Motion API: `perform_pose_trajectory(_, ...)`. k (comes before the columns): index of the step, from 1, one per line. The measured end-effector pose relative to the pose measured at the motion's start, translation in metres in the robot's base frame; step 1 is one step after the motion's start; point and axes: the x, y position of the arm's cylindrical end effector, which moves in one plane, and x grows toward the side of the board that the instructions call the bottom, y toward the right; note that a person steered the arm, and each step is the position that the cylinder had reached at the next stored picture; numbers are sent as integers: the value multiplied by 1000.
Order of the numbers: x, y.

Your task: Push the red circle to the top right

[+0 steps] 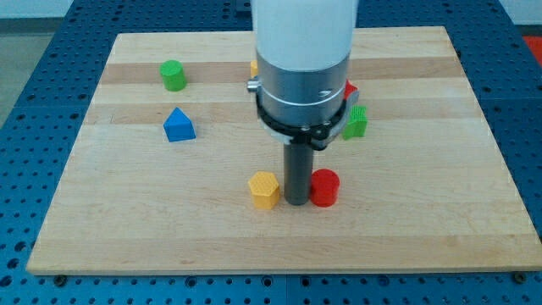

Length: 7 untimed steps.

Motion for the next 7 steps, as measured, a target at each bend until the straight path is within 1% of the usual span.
perform_pose_trajectory(1, 0, 26)
perform_pose_trajectory(3, 3, 98)
perform_pose_trajectory(4, 2, 120)
perform_pose_trajectory(5, -8, 132)
perform_pose_trajectory(7, -46, 159)
